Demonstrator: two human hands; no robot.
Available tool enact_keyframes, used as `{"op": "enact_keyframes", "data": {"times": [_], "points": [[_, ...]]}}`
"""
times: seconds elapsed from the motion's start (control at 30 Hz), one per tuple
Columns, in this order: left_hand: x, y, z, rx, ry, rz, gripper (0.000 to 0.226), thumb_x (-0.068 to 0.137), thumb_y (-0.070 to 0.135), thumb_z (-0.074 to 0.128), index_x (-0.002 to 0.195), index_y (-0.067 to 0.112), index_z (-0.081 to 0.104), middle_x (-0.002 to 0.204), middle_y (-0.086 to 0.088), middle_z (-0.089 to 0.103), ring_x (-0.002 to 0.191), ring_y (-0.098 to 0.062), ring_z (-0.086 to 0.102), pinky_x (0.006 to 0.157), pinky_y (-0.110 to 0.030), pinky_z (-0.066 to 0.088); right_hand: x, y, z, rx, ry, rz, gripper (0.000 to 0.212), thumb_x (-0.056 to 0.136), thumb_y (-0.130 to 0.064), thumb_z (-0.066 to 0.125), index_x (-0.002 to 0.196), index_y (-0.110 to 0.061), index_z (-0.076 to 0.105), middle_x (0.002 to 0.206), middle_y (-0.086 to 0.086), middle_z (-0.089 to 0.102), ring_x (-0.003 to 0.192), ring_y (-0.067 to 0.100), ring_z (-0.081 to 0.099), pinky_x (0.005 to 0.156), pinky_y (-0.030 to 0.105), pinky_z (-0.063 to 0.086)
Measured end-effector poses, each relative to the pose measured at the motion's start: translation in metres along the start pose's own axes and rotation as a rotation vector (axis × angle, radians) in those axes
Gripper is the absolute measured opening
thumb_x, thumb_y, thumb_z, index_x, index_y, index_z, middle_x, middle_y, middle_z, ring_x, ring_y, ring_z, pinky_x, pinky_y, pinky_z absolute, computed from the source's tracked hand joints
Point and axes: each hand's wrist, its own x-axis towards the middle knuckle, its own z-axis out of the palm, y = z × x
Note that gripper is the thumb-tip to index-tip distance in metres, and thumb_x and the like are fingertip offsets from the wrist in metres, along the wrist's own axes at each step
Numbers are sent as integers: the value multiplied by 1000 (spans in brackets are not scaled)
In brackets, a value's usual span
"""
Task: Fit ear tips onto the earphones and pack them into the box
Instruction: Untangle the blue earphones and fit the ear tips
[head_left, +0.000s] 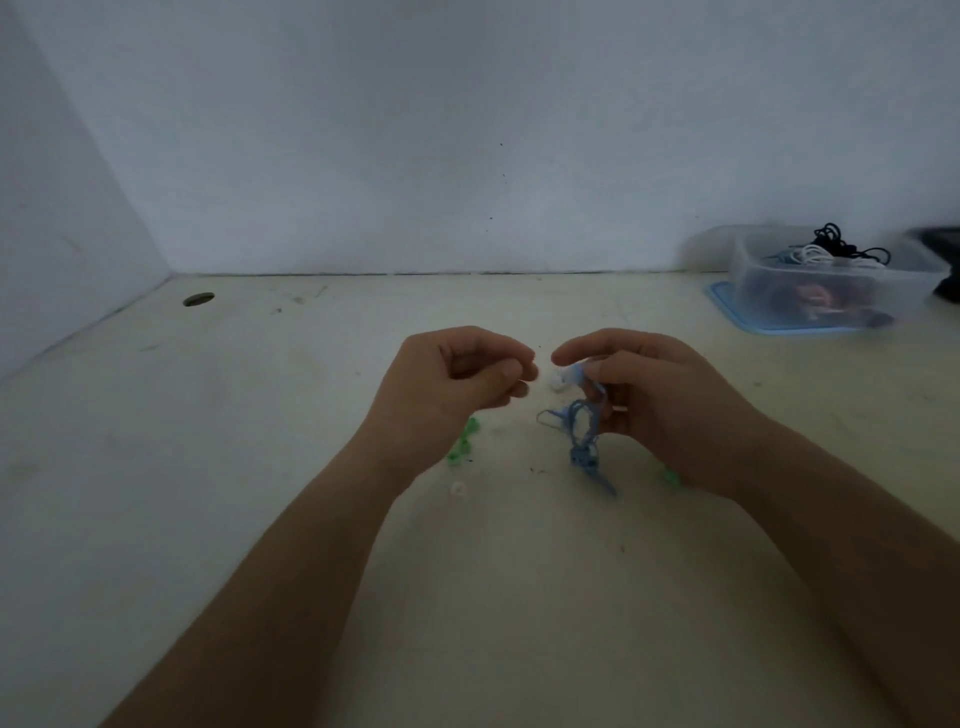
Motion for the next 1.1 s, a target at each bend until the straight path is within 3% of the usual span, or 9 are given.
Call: {"op": "enact_keyframes", "data": {"times": [0.13,0.23,0.33,0.43,0.6,0.73,0.8,0.93,1.1], "points": [[6,-11,-5,564,104,40,15,90,20,68,90,34,73,84,20,69,74,1,62,67,-6,43,5,-7,5,98,124,158,30,89,5,41,77,-1,67,64,9,40,58,18,34,55,27,31],[5,-15,-4,781,9,-11,9,89,32,69,95,38,71,92,19,62,76,1,54,70,-13,36,5,-11,5,161,151,199,31,89,5,31,71,0,55,64,8,31,56,18,23,56,30,18],[5,-15,-1,871,-59,-57,17,89,40,69,105,36,71,96,16,59,80,-2,52,76,-19,38,6,-9,7,212,192,244,31,91,-1,33,65,-3,50,62,7,30,55,17,22,55,29,19],[5,-16,2,896,-88,-84,18,90,36,67,107,34,72,96,15,59,76,-1,51,75,-18,39,8,-4,5,128,186,202,36,98,-12,48,62,-9,49,59,4,35,52,16,28,53,27,27],[3,-18,4,835,-78,-75,13,91,24,66,97,32,73,91,17,64,68,6,50,66,-8,35,2,9,-4,-524,103,-26,28,99,-34,56,86,-12,66,64,0,58,56,11,54,61,27,49],[3,-19,0,804,-16,-41,11,90,24,66,90,34,71,88,18,65,72,5,53,68,-13,39,4,13,-3,-855,78,-192,12,97,-36,60,89,-32,67,81,-20,62,73,-2,57,66,14,39],[4,-20,-2,780,29,-26,11,89,24,67,88,35,69,80,21,61,73,5,54,68,-14,39,4,15,-4,-1001,53,-204,11,96,-30,61,100,-31,71,93,-21,59,84,-2,55,71,13,36],[4,-19,-1,735,50,5,14,88,21,68,88,35,68,80,22,61,74,5,57,69,-9,40,2,12,-6,-1166,37,-135,23,98,-29,54,112,-30,72,116,-6,66,100,10,58,87,24,43],[4,-17,0,707,39,34,17,87,15,71,91,32,73,89,15,66,73,3,58,67,-5,38,4,15,-4,-1215,47,-102,20,97,-37,55,106,-34,72,103,-6,59,90,13,54,82,29,47]]}}
